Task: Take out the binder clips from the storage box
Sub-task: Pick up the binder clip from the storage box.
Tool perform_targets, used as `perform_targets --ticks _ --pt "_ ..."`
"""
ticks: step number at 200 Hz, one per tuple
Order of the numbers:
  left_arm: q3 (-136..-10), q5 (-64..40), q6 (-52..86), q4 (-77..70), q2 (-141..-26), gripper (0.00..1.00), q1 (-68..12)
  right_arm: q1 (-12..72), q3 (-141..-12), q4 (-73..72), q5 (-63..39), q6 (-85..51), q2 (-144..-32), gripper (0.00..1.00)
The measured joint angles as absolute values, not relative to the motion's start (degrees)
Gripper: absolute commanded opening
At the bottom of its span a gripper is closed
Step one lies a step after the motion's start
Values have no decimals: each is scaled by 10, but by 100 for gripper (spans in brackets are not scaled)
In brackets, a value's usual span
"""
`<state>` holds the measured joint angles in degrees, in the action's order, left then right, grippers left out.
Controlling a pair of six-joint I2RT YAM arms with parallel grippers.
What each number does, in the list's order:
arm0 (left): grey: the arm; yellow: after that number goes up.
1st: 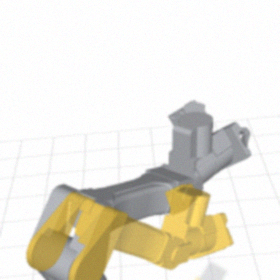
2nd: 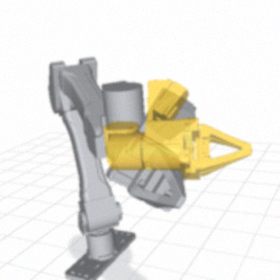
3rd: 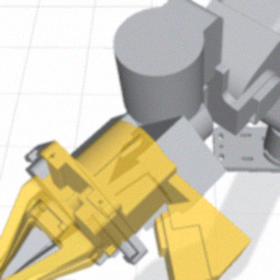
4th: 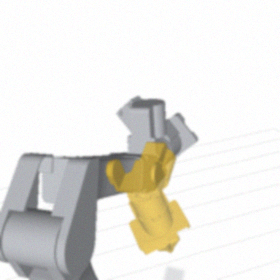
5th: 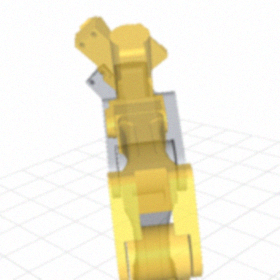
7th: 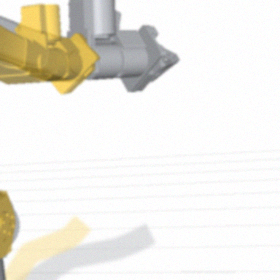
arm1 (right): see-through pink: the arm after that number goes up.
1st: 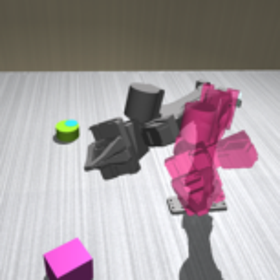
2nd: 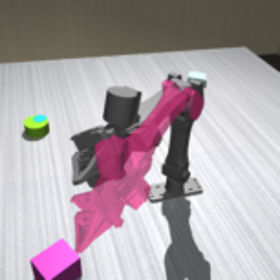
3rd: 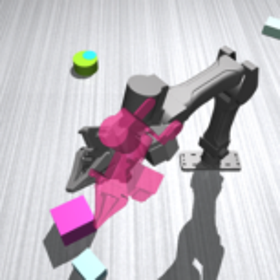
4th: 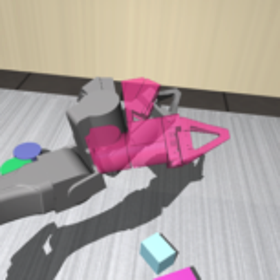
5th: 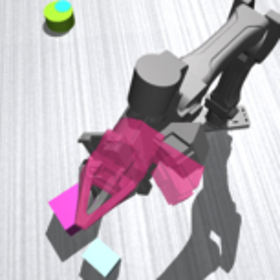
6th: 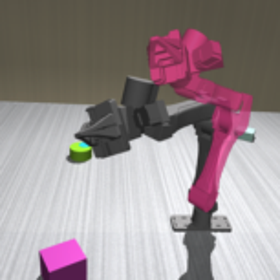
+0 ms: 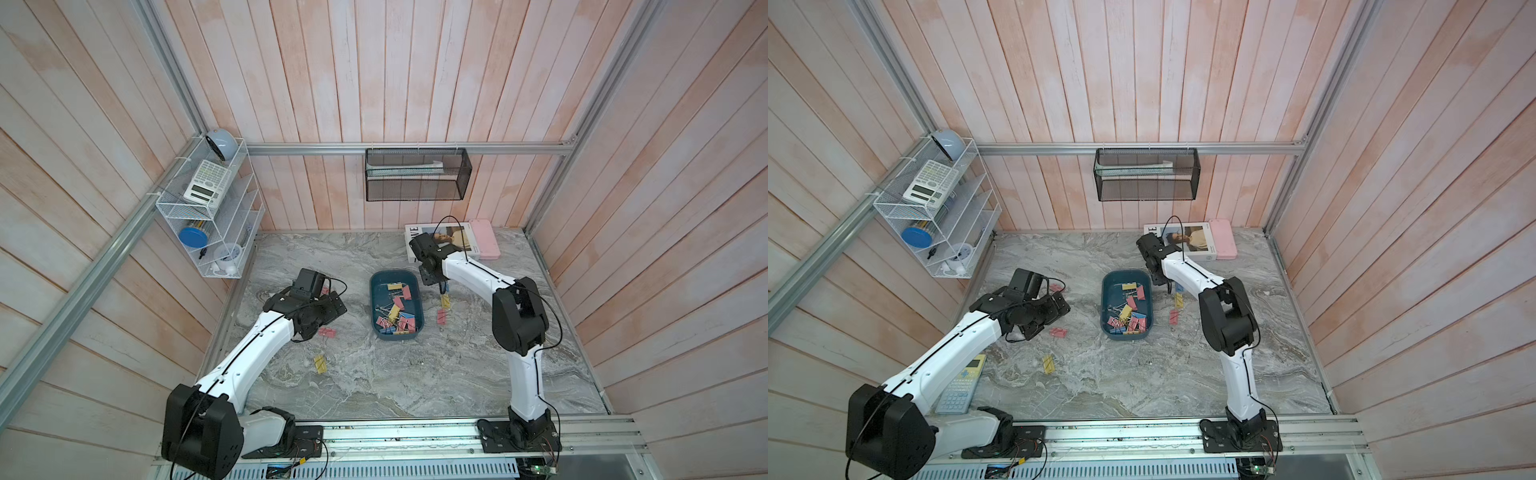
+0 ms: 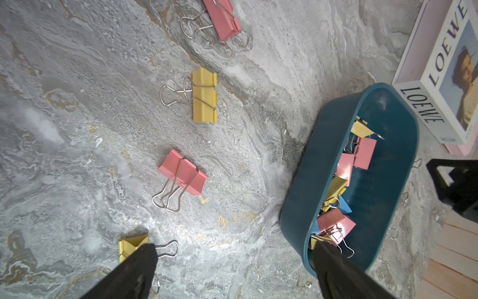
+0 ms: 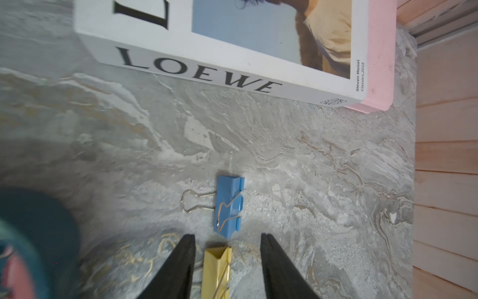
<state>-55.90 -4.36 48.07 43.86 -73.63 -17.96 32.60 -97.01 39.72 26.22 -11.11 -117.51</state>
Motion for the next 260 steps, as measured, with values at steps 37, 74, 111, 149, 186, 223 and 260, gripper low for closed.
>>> perform_targets --ticks 37,74,111,149,186,223,260 --pt "-570 -47 481 435 -739 100 -180 390 -926 318 204 -33 -1133 39" --pt "-572 -47 481 438 -735 100 -180 432 -938 300 180 33 -1181 38" --pt "-572 -46 481 441 -715 100 -180 429 -1001 314 182 65 -1257 35" --pt "-571 -44 480 444 -703 100 -180 427 -1041 331 192 74 -1290 33" --pt "-571 -42 478 455 -698 100 -180 427 -1061 334 201 77 -1300 36" --pt "-571 -42 477 457 -696 100 -179 427 -1072 338 200 80 -1305 17" --pt "-571 -41 476 458 -696 100 -179 428 -1074 345 203 79 -1306 0"
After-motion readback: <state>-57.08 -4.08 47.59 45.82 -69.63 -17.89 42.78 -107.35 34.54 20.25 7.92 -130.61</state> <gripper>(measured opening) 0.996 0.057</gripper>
